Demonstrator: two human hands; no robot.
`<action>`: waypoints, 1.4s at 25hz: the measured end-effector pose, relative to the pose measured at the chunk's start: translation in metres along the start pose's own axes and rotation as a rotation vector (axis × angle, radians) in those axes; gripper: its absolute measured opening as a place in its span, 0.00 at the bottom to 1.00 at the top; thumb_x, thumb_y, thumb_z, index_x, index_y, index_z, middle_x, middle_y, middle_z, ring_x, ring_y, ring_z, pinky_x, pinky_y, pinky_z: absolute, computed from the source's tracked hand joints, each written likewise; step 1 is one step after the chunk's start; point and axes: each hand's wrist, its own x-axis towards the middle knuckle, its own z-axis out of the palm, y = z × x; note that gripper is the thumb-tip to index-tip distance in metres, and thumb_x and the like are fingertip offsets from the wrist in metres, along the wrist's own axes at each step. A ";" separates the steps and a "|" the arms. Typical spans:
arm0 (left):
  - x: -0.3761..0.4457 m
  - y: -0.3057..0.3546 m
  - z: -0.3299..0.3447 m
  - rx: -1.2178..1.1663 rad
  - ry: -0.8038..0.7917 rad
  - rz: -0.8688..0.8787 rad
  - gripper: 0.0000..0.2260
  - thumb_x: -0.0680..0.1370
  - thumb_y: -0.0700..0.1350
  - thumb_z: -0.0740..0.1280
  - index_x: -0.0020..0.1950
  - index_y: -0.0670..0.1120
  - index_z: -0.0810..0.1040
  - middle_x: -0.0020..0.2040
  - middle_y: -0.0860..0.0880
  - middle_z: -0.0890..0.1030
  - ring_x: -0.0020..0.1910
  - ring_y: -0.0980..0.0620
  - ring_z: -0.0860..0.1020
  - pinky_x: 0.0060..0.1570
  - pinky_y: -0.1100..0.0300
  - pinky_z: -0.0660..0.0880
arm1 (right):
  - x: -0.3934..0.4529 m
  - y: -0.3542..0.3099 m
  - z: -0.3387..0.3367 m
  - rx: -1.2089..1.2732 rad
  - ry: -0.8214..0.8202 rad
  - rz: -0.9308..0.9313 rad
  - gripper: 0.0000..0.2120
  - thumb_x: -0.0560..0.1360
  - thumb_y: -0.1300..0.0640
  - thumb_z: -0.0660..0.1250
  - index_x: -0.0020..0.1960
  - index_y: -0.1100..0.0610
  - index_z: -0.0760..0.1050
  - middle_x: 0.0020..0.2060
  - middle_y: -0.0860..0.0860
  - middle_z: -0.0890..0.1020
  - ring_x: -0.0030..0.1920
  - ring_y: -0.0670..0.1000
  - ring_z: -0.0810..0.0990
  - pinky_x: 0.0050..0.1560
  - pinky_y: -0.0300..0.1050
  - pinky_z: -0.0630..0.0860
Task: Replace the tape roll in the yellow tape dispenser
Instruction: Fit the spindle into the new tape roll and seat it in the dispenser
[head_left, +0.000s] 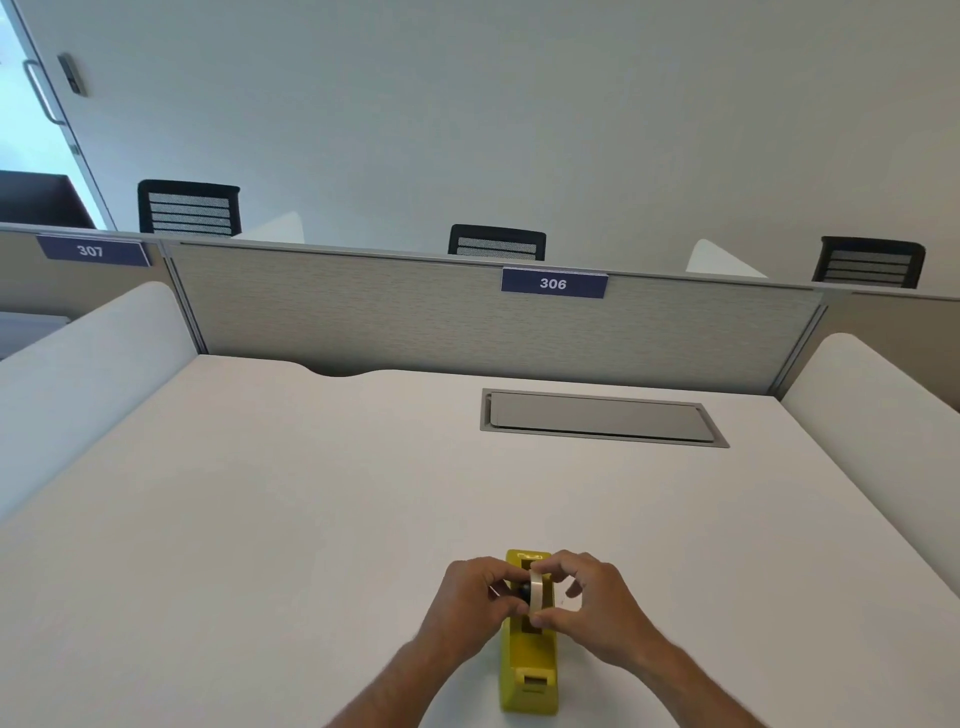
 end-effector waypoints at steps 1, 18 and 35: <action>0.001 0.000 0.000 0.008 0.009 0.004 0.15 0.71 0.40 0.77 0.54 0.56 0.85 0.46 0.59 0.85 0.43 0.64 0.81 0.45 0.72 0.76 | 0.001 0.001 -0.001 -0.009 0.001 -0.008 0.21 0.63 0.46 0.79 0.50 0.32 0.74 0.51 0.41 0.78 0.48 0.43 0.76 0.43 0.31 0.71; 0.011 -0.009 0.009 0.080 0.015 0.005 0.13 0.71 0.45 0.78 0.54 0.56 0.85 0.47 0.65 0.77 0.41 0.64 0.78 0.42 0.74 0.74 | 0.010 0.013 0.001 -0.049 -0.001 -0.038 0.23 0.63 0.48 0.79 0.50 0.32 0.73 0.50 0.41 0.77 0.49 0.40 0.75 0.43 0.29 0.71; 0.005 -0.008 0.005 0.213 -0.067 0.109 0.15 0.75 0.47 0.70 0.62 0.53 0.82 0.67 0.56 0.75 0.52 0.56 0.78 0.54 0.63 0.79 | 0.012 0.019 0.009 -0.138 0.044 -0.127 0.25 0.61 0.44 0.75 0.58 0.38 0.78 0.47 0.26 0.75 0.55 0.37 0.72 0.52 0.40 0.77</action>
